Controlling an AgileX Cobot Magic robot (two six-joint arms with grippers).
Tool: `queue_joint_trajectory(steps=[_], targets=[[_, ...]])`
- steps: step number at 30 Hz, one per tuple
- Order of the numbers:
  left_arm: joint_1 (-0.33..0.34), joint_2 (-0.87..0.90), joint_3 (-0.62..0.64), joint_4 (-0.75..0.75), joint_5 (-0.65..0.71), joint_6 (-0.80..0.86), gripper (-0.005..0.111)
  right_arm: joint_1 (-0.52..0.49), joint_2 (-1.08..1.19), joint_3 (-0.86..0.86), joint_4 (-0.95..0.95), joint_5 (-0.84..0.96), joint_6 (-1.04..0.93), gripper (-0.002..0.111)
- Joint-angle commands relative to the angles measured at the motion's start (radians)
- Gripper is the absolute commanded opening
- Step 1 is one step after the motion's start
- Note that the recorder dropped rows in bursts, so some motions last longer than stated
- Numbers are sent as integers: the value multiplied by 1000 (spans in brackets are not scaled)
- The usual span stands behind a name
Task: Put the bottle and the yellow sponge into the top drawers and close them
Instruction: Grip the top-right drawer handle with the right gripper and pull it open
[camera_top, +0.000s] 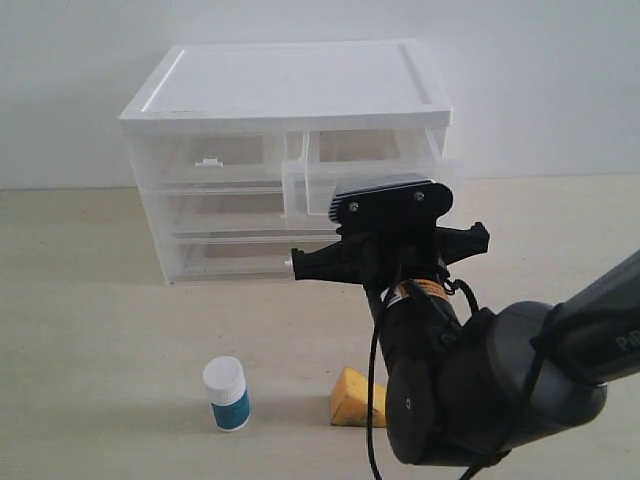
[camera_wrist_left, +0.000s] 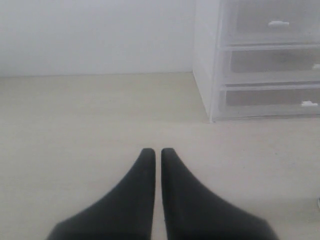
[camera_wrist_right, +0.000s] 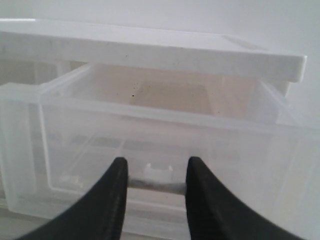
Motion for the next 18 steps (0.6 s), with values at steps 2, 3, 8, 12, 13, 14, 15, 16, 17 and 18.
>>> queue_joint_trajectory(steps=[2,3,8,12,13,14,15,16,17,18], targets=[[2,-3,4,-10,-5,-8,4,51,-30,10,33,19,-30,0],[2,-3,4,-10,-5,-8,4,60,-35,10,39,19,-35,0],[2,-3,4,-10,-5,-8,4,101,-53,10,99,19,-48,0],[2,-3,4,-10,-5,-8,4,103,-58,10,131,19,-66,9],[2,-3,4,-10,-5,-8,4,103,-58,10,133,19,-66,13],[2,-3,4,-10,-5,-8,4,103,-58,10,133,19,-66,22],[2,-3,4,-10,-5,-8,4,103,-58,10,135,19,-66,28],[2,-3,4,-10,-5,-8,4,103,-58,10,140,19,-66,34],[2,-3,4,-10,-5,-8,4,103,-58,10,151,19,-66,42],[2,-3,4,-10,-5,-8,4,103,-58,10,156,19,-66,49]])
